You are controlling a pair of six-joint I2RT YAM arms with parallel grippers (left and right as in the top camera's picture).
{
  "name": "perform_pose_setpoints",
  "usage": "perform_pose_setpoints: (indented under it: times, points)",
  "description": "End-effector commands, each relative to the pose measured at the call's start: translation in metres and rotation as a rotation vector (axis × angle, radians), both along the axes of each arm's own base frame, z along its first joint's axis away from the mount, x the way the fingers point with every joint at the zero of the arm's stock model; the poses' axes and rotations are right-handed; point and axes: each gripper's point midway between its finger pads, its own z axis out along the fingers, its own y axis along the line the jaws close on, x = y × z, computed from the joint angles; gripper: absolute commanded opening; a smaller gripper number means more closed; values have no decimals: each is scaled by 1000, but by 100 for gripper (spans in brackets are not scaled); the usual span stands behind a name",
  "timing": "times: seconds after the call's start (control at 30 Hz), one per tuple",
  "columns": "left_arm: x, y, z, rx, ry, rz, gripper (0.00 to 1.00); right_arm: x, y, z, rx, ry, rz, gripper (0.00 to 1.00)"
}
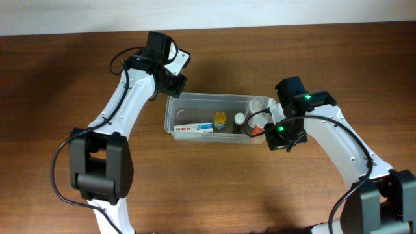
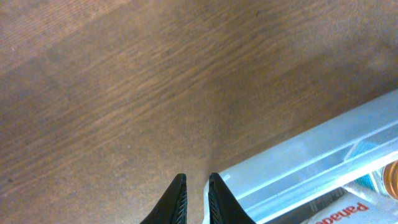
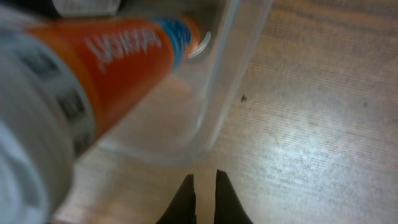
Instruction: Pack container
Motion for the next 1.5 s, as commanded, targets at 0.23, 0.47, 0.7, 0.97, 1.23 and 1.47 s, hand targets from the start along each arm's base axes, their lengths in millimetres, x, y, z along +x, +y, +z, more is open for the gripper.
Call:
perform_pose_setpoints:
  times: [0.23, 0.47, 0.7, 0.97, 1.23, 1.47]
  points:
    - [-9, 0, -7, -8, 53, 4, 13, 14, 6, -1, 11, -52, -30, 4]
    - [-14, 1, -8, -3, 75, 5, 14, 16, 6, -1, 14, -63, -30, 5]
    - [-24, 4, -12, 8, 118, 5, 14, 18, 7, 0, 15, -70, -30, 7]
    - [-21, 4, -11, 9, 107, 6, 39, 18, 7, 0, 15, -72, -29, 8]
    - [12, 3, 16, 10, -35, 23, 65, 10, -2, 3, -27, -44, -114, 7]
    - [34, 12, 64, 32, -143, 59, 74, 34, -50, 39, -212, -219, -360, 10]
